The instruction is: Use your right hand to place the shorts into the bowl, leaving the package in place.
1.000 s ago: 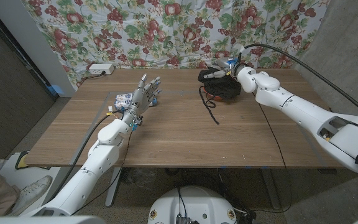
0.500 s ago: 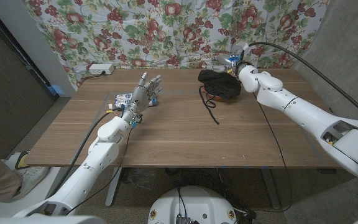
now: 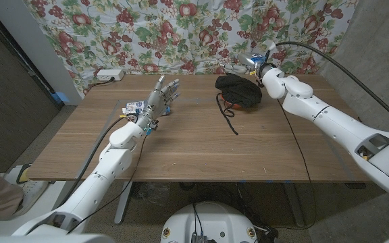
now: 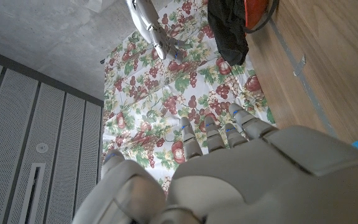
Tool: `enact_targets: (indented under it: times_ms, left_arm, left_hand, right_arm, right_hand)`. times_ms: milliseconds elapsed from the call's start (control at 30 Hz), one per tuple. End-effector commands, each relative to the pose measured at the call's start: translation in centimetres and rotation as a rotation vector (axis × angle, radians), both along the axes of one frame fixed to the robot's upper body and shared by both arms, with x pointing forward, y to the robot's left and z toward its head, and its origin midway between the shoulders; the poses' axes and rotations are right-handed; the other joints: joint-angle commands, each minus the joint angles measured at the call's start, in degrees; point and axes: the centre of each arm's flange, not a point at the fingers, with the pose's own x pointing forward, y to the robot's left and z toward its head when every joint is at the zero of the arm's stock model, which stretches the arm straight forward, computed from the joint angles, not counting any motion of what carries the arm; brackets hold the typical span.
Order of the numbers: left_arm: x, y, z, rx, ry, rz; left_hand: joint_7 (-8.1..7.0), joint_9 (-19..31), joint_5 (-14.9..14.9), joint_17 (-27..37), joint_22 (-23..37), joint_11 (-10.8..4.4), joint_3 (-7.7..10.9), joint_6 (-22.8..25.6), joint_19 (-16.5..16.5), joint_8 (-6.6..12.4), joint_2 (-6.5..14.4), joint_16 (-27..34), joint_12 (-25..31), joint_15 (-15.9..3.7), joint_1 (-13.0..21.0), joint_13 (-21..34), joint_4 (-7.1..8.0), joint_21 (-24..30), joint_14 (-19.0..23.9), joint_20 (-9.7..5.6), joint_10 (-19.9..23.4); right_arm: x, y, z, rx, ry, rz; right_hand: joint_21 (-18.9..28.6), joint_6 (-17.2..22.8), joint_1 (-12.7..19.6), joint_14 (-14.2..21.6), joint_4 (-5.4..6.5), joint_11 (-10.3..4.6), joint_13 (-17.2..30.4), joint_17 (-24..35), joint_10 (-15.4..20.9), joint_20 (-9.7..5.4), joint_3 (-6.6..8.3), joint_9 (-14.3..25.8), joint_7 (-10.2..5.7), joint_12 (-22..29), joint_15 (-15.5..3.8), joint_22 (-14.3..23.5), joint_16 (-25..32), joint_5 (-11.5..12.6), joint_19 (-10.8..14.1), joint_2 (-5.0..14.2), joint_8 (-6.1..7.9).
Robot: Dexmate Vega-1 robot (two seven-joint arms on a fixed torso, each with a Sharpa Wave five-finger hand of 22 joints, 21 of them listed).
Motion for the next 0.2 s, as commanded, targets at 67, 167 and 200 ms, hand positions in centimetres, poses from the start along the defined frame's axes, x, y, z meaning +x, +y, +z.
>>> enact_targets:
  times_ms: [67,167,200]
  left_arm:
    - [0.34,-1.34,1.13,0.018,-0.004,-0.006]
    - [0.34,-1.63,1.07,0.018,-0.002,-0.01]
    - [0.35,-1.69,1.05,0.019,-0.002,-0.009]
  left_hand:
    - [0.01,0.16,0.37,0.19,0.07,0.03,-0.36,0.59,0.12,-0.04,0.02,0.2,0.1,-0.09,0.59,0.18,-0.24,0.41,-0.36,-0.18,0.16]
    - [-0.01,0.16,0.38,0.19,0.07,0.0,-0.38,0.6,0.09,-0.04,0.02,0.19,0.11,-0.16,0.6,0.18,-0.25,0.4,-0.38,-0.2,0.18]
    - [0.03,0.16,0.38,0.19,0.07,0.0,-0.39,0.6,0.09,-0.04,0.01,0.19,0.12,-0.11,0.61,0.18,-0.25,0.4,-0.39,-0.21,0.2]
  right_arm:
    - [-1.15,-0.93,-0.08,0.032,-0.031,0.029]
    - [-1.3,-1.12,-0.25,0.034,-0.03,0.027]
    - [-1.35,-1.18,-0.28,0.035,-0.033,0.026]
  right_hand:
    - [-0.68,-0.48,-0.59,-0.61,0.07,-0.05,-0.06,-0.04,-0.5,0.17,-0.47,-0.07,-0.08,-0.1,0.18,0.17,-0.33,-0.27,-0.5,0.12,-0.41]
    - [-0.88,-0.58,-0.68,-0.72,0.0,0.02,-0.13,-0.07,-0.67,0.2,-0.49,-0.11,-0.09,-0.15,0.23,0.18,-0.34,-0.32,-0.62,0.24,-0.4]
    - [-0.98,-0.59,-0.7,-0.76,-0.03,0.01,-0.15,-0.08,-0.72,0.3,-0.49,-0.12,-0.08,-0.15,0.21,0.18,-0.34,-0.34,-0.73,0.29,-0.39]
